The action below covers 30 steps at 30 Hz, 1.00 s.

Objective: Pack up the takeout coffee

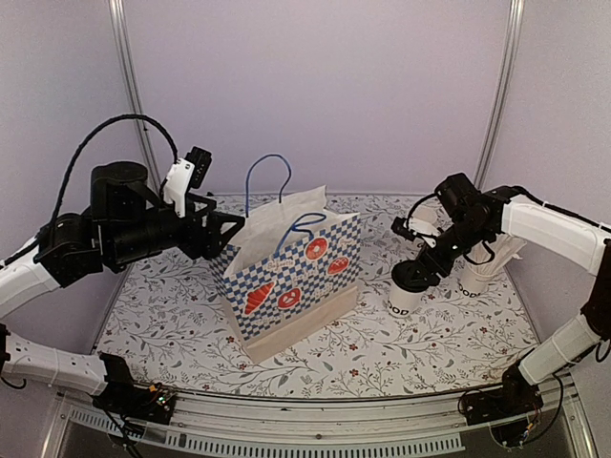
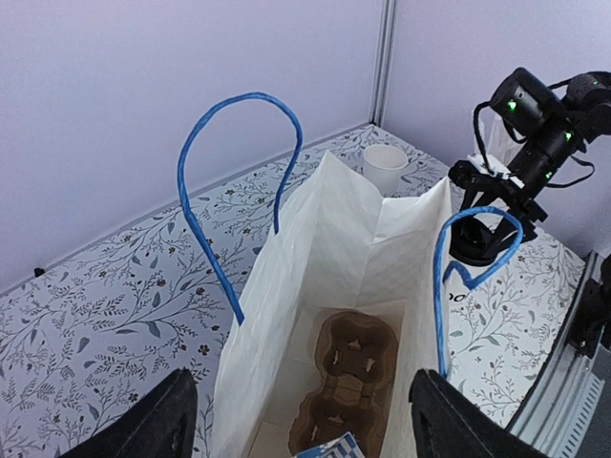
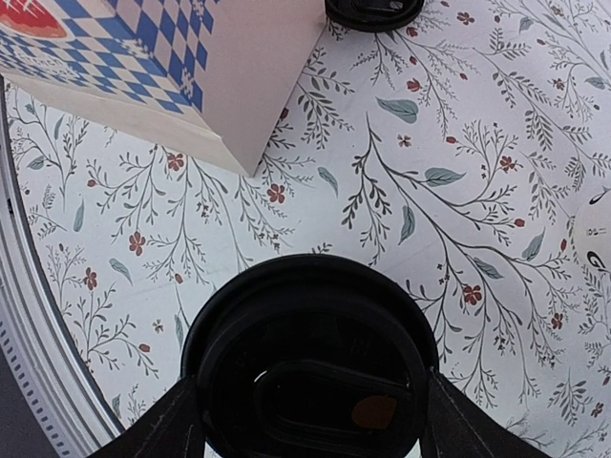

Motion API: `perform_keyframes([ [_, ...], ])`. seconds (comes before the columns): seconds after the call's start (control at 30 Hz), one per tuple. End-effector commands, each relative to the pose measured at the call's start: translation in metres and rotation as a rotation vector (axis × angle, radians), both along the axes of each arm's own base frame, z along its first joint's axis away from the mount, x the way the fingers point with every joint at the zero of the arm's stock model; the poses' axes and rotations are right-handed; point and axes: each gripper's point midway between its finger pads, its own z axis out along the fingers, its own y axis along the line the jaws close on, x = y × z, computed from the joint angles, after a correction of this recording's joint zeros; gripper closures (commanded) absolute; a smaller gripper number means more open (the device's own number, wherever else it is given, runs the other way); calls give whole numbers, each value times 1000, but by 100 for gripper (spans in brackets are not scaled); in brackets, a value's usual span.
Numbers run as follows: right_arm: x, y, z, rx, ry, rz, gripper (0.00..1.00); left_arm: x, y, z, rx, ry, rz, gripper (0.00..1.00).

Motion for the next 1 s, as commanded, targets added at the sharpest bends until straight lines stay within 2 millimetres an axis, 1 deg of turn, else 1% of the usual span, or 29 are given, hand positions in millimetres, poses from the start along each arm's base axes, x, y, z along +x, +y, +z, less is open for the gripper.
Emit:
perform_keyframes([
  [0.0, 5, 6, -7, 7, -26, 4, 23, 3, 10, 9, -52, -27, 34, 21],
  [0.17, 0, 5, -15, -10, -5, 11, 17, 1, 15, 9, -48, -33, 43, 20],
  [0.23, -2, 7, -16, -5, 8, 19, 14, 1, 15, 8, -47, -37, 45, 20],
  [0.27, -3, 9, -14, 4, 16, 24, 4, 2, 15, 8, -47, -39, 46, 20],
  [0.33, -5, 12, -9, 24, 26, 38, 1, 3, 14, 7, -44, -38, 44, 20],
  [0.37, -5, 14, -4, 34, 27, 43, 1, 3, 13, 6, -41, -36, 40, 20],
  [0.43, -5, 18, 12, 52, 19, 58, 1, 3, 12, 6, -37, -34, 35, 20],
  [0.5, -2, 21, 35, 64, -7, 85, 1, 3, 11, 9, -32, -36, 31, 19],
  [0.57, 1, 26, 66, 85, -71, 150, 1, 3, 10, 10, -22, -38, 25, 18],
  [0.63, -3, 27, 77, 75, -105, 240, 1, 3, 9, 9, -7, -39, 18, 18],
  [0.67, -8, 25, 76, 49, -118, 313, 1, 3, 9, 9, -3, -39, 16, 18],
  [0.77, -8, 18, 71, -35, -163, 467, 1, 3, 8, 8, -1, -38, 12, 18],
  [0.8, -4, 17, 68, -62, -165, 495, 1, 3, 8, 8, -3, -38, 9, 18],
  [0.9, 8, 18, 66, -110, -215, 585, 1, 2, 7, 5, 2, -29, 6, 18],
  [0.97, 15, 19, 61, -146, -254, 637, 1, 2, 9, 4, 11, -29, 10, 18],
])
